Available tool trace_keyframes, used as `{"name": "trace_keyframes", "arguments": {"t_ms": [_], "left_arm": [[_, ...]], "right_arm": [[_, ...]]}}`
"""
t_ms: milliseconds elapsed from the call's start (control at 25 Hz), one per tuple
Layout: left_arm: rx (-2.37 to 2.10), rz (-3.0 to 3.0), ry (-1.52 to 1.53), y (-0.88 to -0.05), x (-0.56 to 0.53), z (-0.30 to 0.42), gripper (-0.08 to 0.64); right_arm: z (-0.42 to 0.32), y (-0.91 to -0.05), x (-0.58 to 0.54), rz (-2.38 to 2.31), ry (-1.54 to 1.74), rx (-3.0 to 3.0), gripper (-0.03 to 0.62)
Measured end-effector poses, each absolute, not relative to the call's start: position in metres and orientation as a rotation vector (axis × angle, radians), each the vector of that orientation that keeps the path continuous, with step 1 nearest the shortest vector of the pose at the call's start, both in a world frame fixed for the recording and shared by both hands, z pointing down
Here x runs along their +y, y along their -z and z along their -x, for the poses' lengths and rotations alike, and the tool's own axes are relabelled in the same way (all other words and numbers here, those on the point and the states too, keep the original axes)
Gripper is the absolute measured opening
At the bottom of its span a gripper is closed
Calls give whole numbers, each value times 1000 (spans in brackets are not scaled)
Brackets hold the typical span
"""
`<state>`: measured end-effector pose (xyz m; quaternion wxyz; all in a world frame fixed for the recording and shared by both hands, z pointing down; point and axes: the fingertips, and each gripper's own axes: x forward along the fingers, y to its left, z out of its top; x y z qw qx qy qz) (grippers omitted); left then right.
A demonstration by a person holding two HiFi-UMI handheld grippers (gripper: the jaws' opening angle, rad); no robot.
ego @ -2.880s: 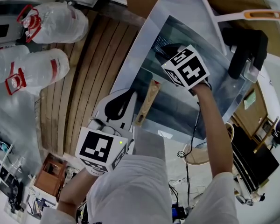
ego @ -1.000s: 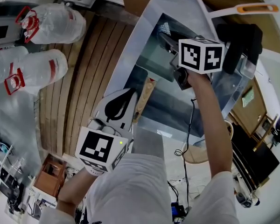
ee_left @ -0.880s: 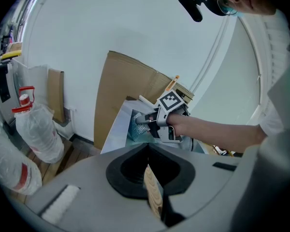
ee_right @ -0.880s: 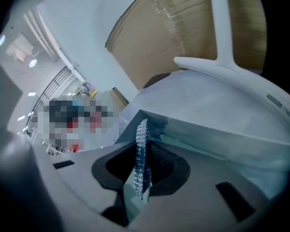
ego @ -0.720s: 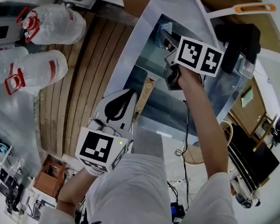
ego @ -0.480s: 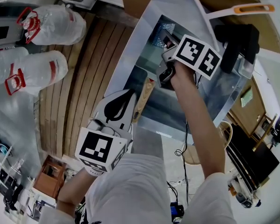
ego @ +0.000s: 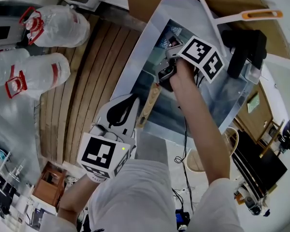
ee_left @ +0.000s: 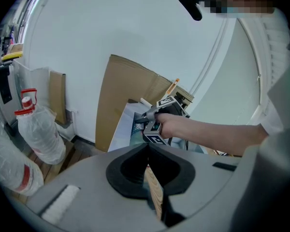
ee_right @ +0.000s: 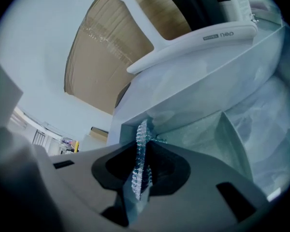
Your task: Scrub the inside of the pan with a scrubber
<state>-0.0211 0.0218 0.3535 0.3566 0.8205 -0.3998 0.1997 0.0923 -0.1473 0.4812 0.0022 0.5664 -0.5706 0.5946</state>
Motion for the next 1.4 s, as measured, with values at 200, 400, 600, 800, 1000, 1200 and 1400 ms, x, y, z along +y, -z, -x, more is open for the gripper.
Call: {"name": "trace_keyframes", "arguments": {"t_ms": [200, 400, 600, 800, 1000, 1200, 1400], "left_arm": [[-1040, -2119, -510, -351, 21, 27, 5], [-1035, -2120, -516, -350, 21, 31, 6], [-1029, -2128, -520, -348, 20, 30, 6], [-1019, -2134, -522, -346, 20, 26, 6], [-1014, -2141, -524, -344, 21, 23, 6], [-1018, -2141, -526, -342, 22, 24, 6], [-1024, -2143, -525, -339, 24, 24, 6]], "right_arm": [[-90, -485, -148, -1788, -1911, -1753, 61], [-85, -487, -139, -1762, -2007, -1711, 61], [-79, -484, -126, -1732, -2125, -1677, 61], [-72, -482, -111, -1697, -2211, -1655, 61], [-65, -480, -97, -1656, -2304, -1629, 61], [-58, -477, -82, -1582, -2348, -1622, 61], [-64, -473, -74, -1553, -2253, -1661, 61]]}}
